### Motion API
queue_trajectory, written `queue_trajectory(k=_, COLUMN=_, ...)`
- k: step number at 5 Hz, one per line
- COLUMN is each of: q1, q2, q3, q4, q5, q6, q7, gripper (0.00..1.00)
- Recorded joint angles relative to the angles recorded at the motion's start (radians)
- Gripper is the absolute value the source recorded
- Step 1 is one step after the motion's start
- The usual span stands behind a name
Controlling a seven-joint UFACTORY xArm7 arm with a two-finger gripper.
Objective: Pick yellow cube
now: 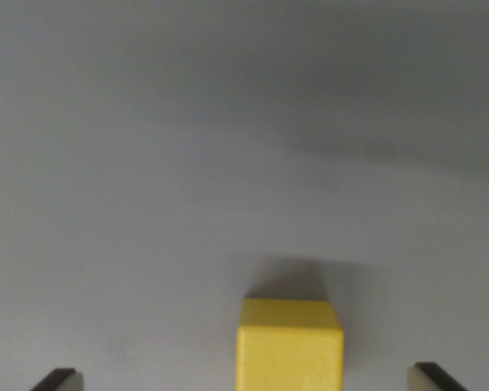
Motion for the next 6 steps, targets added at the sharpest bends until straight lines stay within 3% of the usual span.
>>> queue_trajectory(k=1, q1=-0.0052, q2=0.017, q3=-0.002, q4=-0.029, q5=0.0056, q6=-0.044, q7=-0.015, gripper=0.0)
queue_trajectory(k=2, q1=-0.0052, q2=0.017, q3=-0.002, q4=-0.029, q5=0.0056, q6=-0.044, q7=-0.015, gripper=0.0)
queue_trajectory(k=3, q1=-0.0101, q2=0.033, q3=-0.005, q4=-0.058, q5=0.011, q6=-0.087, q7=-0.03, gripper=0.0)
queue_trajectory(k=4, q1=-0.0101, q2=0.033, q3=-0.005, q4=-0.058, q5=0.011, q6=-0.087, q7=-0.03, gripper=0.0)
queue_trajectory(k=5, q1=-0.0148, q2=0.048, q3=-0.007, q4=-0.084, q5=0.0161, q6=-0.127, q7=-0.044, gripper=0.0)
queue_trajectory(k=6, q1=-0.0148, q2=0.048, q3=-0.007, q4=-0.084, q5=0.0161, q6=-0.127, q7=-0.044, gripper=0.0)
